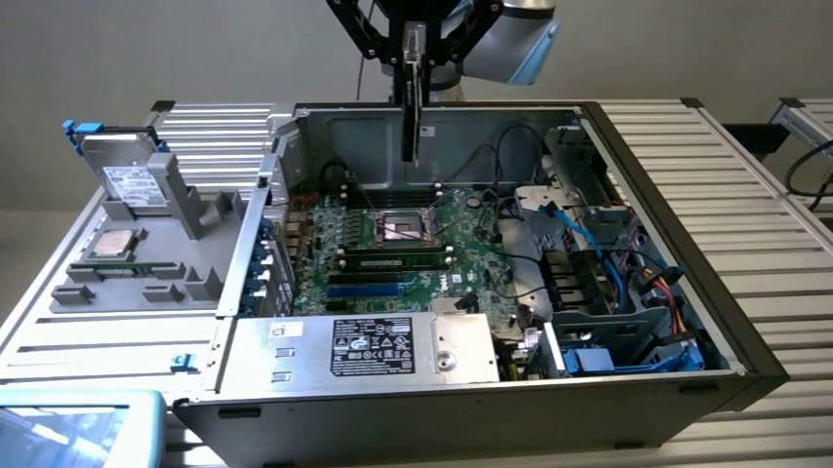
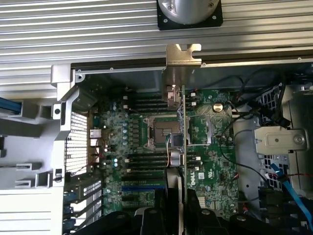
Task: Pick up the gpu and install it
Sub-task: 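Pick up the gpu and move the gpu toward the slot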
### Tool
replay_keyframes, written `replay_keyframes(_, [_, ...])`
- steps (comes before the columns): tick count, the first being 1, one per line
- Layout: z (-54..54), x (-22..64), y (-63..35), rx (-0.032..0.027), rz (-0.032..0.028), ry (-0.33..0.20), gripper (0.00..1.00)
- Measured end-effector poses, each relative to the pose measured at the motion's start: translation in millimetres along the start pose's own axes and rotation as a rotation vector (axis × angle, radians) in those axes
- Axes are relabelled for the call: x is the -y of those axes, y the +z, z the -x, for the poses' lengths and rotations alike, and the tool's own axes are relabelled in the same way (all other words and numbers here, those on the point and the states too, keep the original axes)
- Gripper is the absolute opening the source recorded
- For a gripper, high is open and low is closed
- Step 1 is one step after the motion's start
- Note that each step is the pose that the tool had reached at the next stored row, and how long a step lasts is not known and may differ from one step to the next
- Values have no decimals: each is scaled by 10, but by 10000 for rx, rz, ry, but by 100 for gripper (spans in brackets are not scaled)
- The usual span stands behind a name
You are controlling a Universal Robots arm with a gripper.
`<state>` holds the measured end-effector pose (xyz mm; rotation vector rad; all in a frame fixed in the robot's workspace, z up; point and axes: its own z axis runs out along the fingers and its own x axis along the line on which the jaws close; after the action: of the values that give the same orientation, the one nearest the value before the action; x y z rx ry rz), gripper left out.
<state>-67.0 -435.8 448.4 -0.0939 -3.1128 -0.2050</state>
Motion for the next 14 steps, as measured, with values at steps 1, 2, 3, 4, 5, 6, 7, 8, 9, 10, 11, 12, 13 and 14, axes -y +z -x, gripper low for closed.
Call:
replay_keyframes(1, [0,0,0,0,0,0,28])
replay_keyframes(2, [0,0,0,0,0,0,28])
replay_keyframes(3, [2,0,1,0,1,0,28])
replay_keyframes(4, [10,0,5,-2,3,-2,28])
replay_keyframes(5, [26,-1,9,-10,1,-1,28])
replay_keyframes(6, [53,-2,15,-24,1,3,28])
replay_keyframes(7, [86,-2,22,-39,3,5,28])
replay_keyframes(8, [124,-3,30,-57,4,7,28])
replay_keyframes(9, [157,-5,35,-76,3,9,28])
replay_keyframes(10, [184,-6,39,-92,5,11,28])
replay_keyframes(11, [212,-7,44,-108,6,13,28])
replay_keyframes(12, [240,-8,50,-124,5,15,28])
replay_keyframes(13, [263,-8,55,-135,6,16,28])
replay_keyframes(14, [283,-9,60,-145,6,15,28])
